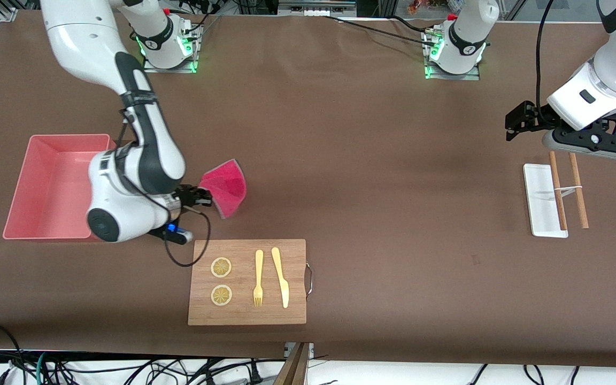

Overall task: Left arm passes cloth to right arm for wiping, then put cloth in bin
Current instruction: 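Sweep the cloth back across the table toward the pink bin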

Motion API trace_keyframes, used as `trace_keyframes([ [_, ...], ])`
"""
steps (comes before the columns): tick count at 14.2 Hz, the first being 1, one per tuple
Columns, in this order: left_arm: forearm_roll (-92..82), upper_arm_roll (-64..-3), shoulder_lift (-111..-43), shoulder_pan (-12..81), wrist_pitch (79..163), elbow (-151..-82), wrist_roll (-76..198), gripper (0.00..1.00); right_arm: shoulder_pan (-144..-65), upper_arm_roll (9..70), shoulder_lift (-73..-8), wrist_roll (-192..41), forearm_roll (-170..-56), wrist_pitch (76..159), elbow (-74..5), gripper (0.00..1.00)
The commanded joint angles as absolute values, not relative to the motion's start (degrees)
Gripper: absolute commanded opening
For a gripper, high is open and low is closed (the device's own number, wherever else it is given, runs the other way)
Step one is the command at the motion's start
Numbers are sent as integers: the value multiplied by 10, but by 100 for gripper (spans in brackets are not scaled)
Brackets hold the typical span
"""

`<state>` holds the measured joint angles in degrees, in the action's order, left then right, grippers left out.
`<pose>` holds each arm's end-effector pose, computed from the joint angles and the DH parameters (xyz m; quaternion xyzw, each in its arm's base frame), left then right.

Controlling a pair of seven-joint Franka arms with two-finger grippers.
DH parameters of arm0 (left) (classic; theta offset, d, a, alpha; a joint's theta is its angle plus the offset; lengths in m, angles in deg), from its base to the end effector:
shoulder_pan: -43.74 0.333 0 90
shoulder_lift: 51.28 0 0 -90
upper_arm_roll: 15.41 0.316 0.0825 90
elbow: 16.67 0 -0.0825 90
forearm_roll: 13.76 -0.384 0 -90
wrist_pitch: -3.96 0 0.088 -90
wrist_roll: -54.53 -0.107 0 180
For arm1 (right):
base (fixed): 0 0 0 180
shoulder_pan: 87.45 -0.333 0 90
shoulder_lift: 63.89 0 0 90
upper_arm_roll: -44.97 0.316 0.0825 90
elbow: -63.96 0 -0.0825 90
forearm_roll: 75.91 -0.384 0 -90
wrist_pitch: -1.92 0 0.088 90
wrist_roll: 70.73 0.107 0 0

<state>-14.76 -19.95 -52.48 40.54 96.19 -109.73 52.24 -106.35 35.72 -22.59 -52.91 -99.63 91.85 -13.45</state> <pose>0.5575 -0.0735 0.5909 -0.9959 0.0879 0.0173 0.0087 0.6550 0.1764 0.2757 -0.9535 0.1121 0.2673 0.0828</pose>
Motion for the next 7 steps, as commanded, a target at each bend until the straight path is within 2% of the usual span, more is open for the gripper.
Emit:
trace_keyframes([
  [1, -137, -200, -521, 408, 950, -1090, 524, 100, -1035, 363, -232, -593, -950, 873, -134, 0],
  [7, -137, -200, -521, 411, 950, -1091, 523, 100, -989, 338, -239, -736, -861, 816, -134, 0],
])
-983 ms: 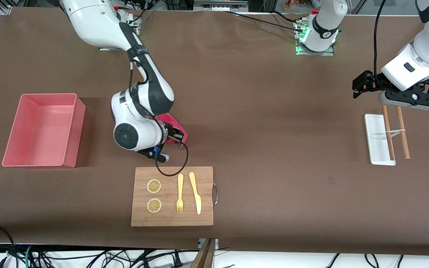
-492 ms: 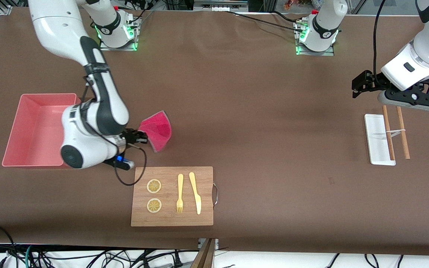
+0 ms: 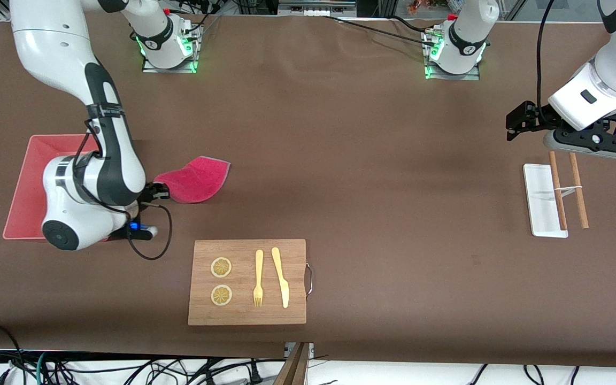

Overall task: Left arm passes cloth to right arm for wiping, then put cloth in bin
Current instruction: 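Sweep the cloth back across the table toward the pink bin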

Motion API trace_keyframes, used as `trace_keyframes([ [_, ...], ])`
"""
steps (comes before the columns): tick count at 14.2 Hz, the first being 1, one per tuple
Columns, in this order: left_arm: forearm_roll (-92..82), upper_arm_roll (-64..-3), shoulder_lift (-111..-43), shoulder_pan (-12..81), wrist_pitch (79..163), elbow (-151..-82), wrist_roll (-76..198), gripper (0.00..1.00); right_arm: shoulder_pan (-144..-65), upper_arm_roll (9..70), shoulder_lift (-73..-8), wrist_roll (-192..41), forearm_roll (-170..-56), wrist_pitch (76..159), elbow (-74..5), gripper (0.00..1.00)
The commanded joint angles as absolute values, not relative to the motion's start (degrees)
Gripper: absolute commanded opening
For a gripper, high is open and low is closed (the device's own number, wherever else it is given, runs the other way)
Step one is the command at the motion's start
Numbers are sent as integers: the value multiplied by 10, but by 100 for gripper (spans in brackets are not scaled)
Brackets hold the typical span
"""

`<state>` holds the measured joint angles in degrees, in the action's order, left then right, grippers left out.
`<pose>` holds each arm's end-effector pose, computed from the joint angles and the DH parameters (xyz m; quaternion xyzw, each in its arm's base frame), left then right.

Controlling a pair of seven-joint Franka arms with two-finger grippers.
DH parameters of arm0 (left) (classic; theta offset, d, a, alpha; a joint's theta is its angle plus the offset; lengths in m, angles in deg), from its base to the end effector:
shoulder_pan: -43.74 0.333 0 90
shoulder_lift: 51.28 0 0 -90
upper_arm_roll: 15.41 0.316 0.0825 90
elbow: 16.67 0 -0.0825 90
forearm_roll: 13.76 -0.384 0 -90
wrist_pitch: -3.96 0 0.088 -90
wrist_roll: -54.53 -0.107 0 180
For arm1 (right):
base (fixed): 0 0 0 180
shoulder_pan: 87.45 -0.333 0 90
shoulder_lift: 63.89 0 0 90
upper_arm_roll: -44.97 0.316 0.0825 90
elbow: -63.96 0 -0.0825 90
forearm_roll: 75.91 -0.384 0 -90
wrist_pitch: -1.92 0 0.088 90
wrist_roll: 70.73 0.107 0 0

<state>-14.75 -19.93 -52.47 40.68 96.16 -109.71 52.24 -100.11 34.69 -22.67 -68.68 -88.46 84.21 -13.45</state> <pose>0.5576 -0.0720 0.5912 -0.9961 0.0865 0.0173 0.0086 0.6522 0.0744 0.2715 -0.9510 0.0138 0.3071 0.0331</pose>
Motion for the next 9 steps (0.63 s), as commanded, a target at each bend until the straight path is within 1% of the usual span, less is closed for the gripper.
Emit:
trace_keyframes([
  [1, -136, -201, -521, 411, 950, -1090, 523, 100, -987, 327, -240, -762, -852, 808, -133, 0],
  [4, -136, -201, -521, 411, 950, -1090, 524, 100, -989, 306, -270, -783, -846, 786, -123, 0],
  [9, -137, -203, -522, 410, 952, -1090, 529, 100, -988, 297, -279, -780, -832, 689, -12, 0],
])
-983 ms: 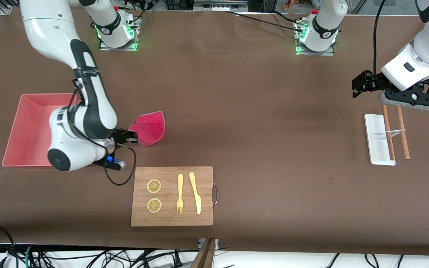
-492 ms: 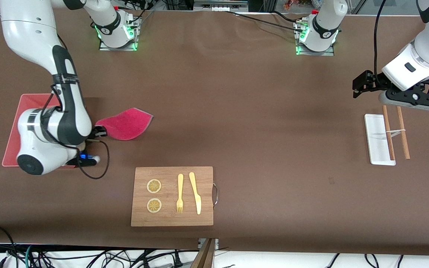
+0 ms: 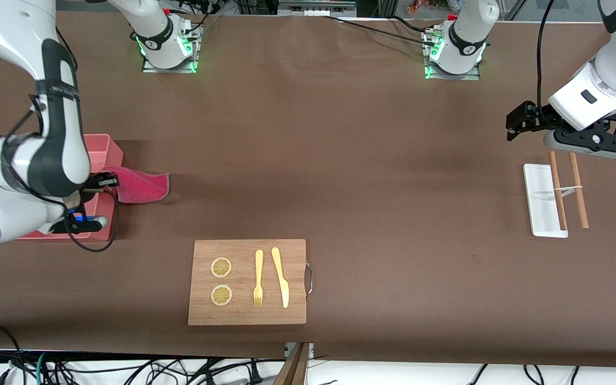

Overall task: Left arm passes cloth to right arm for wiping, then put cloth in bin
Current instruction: 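Sweep the cloth back across the table toward the pink bin, then lower the cloth into the pink bin and open the right gripper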

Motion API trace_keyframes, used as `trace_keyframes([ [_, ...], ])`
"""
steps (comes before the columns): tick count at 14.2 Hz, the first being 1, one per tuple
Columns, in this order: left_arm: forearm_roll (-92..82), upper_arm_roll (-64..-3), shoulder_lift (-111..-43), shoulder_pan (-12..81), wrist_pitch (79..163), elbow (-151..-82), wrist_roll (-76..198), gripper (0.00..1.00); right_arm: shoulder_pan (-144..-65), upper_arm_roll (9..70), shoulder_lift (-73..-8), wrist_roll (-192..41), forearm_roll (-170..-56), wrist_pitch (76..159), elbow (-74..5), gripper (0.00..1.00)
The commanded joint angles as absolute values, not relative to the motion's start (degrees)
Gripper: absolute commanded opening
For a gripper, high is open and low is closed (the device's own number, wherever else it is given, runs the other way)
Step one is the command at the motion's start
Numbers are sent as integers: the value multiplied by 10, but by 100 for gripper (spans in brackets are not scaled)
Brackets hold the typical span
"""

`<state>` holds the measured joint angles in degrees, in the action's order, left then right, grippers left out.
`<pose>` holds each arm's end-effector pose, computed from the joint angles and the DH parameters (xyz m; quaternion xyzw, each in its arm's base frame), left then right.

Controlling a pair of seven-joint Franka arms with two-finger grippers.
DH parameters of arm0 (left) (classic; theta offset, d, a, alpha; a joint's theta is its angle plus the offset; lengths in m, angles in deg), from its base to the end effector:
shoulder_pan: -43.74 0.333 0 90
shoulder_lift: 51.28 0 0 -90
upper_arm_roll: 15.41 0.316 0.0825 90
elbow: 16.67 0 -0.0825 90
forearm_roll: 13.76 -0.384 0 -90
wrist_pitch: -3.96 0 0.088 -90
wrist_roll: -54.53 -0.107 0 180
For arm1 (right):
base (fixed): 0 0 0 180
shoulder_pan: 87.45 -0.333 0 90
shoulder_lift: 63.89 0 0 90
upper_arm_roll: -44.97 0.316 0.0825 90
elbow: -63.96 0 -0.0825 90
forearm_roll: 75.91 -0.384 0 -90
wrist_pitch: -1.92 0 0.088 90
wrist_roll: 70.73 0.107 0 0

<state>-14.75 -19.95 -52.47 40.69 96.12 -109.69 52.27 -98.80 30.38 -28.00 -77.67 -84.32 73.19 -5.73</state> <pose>0.5575 -0.0720 0.5913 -0.9961 0.0863 0.0175 0.0086 0.6563 0.0208 0.3871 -0.9575 -0.0347 0.2854 0.0211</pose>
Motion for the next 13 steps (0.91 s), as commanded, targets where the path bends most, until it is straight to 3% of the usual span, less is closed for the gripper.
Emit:
trace_keyframes([
  [1, -137, -203, -523, 410, 952, -1090, 529, 100, -988, 294, -285, -780, -829, 670, 8, 0],
  [8, -138, -215, -524, 410, 952, -1081, 531, 100, -985, 254, -361, -851, -771, 619, 15, 0],
  [13, -142, -223, -525, 410, 948, -1069, 527, 100, -910, 254, -391, -997, -690, 631, -26, 0],
])
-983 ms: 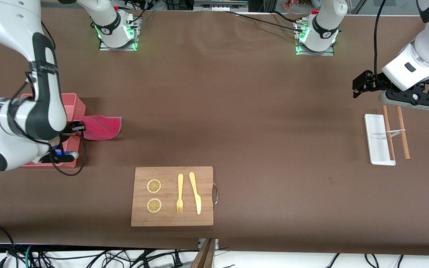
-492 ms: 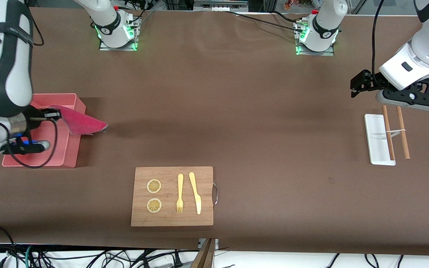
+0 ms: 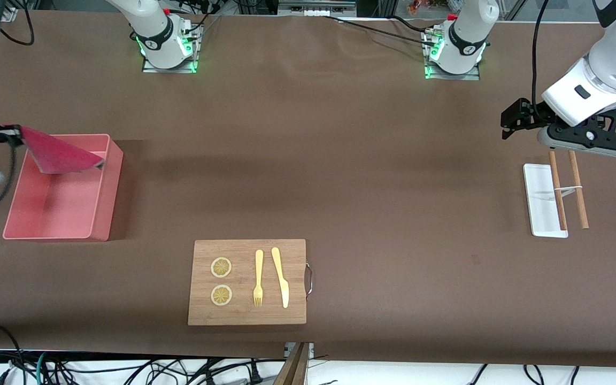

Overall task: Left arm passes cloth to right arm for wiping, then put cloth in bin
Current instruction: 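Lower the cloth into the pink bin and open the right gripper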

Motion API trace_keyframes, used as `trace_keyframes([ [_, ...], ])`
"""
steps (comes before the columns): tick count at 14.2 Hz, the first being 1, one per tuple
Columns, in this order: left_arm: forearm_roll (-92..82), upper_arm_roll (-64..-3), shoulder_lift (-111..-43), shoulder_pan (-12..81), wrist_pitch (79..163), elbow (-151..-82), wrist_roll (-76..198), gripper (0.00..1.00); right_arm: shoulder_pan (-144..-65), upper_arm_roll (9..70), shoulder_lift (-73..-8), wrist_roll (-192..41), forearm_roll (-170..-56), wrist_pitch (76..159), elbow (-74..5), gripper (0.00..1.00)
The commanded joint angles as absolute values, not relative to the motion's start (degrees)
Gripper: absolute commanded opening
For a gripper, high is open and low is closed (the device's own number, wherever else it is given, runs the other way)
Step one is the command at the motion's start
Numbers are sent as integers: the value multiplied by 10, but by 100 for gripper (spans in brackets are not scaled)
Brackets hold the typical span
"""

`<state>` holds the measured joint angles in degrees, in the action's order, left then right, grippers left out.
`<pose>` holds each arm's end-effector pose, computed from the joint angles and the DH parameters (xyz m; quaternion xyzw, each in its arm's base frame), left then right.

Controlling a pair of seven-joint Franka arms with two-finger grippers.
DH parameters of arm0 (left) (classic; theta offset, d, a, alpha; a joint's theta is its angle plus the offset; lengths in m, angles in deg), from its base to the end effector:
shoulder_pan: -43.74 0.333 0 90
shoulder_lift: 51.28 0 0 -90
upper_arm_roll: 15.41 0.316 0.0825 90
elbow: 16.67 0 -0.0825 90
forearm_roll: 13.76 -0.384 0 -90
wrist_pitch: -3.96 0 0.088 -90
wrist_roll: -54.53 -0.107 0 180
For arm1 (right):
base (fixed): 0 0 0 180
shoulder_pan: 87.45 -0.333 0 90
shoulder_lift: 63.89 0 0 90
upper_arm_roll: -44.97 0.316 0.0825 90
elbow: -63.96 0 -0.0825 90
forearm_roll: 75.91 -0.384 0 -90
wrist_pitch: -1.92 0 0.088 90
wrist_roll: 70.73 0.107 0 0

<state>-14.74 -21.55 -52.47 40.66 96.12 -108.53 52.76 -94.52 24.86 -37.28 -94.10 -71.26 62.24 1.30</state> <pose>0.5563 -0.0879 0.6009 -0.9953 0.0961 0.0072 0.0079 0.6111 -0.0972 0.5447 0.9622 0.0742 -0.2593 0.0388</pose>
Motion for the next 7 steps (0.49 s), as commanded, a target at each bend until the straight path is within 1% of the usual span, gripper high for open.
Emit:
trace_keyframes([
  [1, -142, -223, -526, 411, 948, -1069, 525, 100, -894, 254, -394, -1010, -684, 652, -40, 0],
  [3, -142, -221, -526, 413, 948, -1068, 524, 100, -873, 254, -398, -1029, -684, 710, -97, 0],
  [7, -145, -223, -528, 413, 951, -1063, 523, 100, -852, 254, -414, -1027, -693, 861, -243, 0],
])
